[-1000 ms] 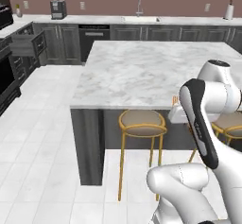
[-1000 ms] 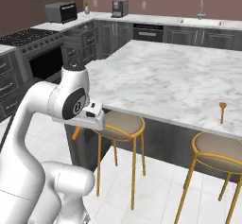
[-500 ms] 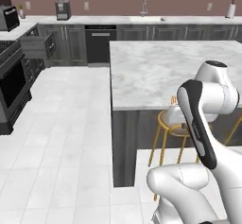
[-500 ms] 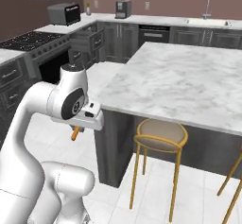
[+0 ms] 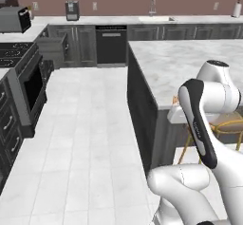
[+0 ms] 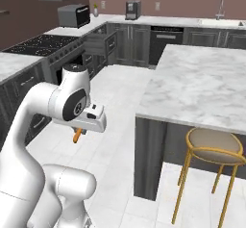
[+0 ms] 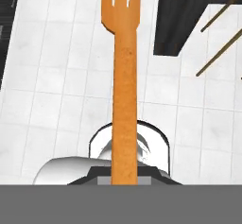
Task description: Pick up the metallic utensils from the counter and place them in the open drawer. Make sure not to pick up any wooden utensils.
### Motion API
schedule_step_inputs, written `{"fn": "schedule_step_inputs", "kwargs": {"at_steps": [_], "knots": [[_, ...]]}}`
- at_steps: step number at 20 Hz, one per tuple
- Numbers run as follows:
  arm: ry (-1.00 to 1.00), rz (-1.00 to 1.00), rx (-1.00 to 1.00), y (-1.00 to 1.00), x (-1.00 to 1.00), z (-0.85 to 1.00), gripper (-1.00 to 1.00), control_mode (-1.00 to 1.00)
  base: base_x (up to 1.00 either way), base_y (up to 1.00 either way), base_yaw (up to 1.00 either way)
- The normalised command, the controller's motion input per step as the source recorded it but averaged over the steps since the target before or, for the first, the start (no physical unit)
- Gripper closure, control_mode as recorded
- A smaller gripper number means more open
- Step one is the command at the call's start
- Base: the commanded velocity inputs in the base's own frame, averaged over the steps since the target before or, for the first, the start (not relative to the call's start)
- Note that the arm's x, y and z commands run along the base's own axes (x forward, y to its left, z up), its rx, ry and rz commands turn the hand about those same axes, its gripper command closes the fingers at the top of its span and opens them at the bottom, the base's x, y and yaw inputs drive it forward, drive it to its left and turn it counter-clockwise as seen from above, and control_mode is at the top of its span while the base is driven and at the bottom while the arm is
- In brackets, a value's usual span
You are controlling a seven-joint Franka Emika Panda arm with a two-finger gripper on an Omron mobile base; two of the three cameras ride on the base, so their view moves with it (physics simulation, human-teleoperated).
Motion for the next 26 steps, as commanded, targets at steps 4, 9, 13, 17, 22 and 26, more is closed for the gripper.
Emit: {"fn": "schedule_step_inputs", "kwargs": {"at_steps": [4,9,13,17,22,26], "knots": [[0.0,0.0,0.0,0.0,0.0,0.0,1.0,1.0,0.75,1.0,0.01],[0.0,0.0,0.0,0.0,0.0,0.0,1.0,1.0,1.0,0.89,0.0],[0.0,0.0,0.0,0.0,0.0,0.0,1.0,1.0,1.0,0.66,0.0],[0.0,0.0,0.0,0.0,0.0,0.0,1.0,1.0,1.0,0.57,-0.01],[0.0,0.0,0.0,0.0,0.0,0.0,1.0,1.0,1.0,0.08,0.0],[0.0,0.0,0.0,0.0,0.0,0.0,1.0,1.0,1.0,-0.25,0.08]]}}
